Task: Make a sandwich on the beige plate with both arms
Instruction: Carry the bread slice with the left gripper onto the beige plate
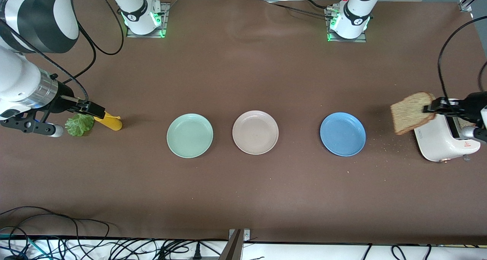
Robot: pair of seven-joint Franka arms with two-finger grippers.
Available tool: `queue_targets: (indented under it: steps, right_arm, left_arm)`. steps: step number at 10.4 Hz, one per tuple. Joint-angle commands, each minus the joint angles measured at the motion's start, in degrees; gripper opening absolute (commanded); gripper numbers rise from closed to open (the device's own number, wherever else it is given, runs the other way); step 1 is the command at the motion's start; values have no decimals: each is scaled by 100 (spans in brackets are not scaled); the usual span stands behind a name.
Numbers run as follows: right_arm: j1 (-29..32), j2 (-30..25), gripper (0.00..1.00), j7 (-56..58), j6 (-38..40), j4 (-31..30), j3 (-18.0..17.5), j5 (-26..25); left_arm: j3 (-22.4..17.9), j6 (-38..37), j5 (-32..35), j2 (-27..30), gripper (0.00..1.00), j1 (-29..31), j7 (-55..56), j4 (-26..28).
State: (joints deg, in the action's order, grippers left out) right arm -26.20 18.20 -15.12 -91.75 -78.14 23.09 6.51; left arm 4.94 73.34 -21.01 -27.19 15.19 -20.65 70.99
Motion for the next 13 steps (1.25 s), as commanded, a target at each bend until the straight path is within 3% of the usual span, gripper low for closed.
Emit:
queue_targets:
  steps: [1,4,7,10,13]
  right_arm:
    - [36,25,100,71,78,115,3,78]
    - [132,25,100,80,87,115,29,8]
    - [527,113,100,298,69,106,29,-10]
    - [1273,507,100,1078,34,80,29,-10]
    - [1740,886,100,1414,-219,-261,21,-18]
  left_arm:
    - [42,-259,-1182,-592,0,-225,-53,-94]
    - [51,-128,-2124,-1164,0,-840,-61,-94]
    - [51,908,-2923,-1411,0,-1500,-35,89]
    - [51,1350,-4152,-1875,0,-1721,-104,283]
    - [51,1385,-4543,-2289,0,-1844,-140,283]
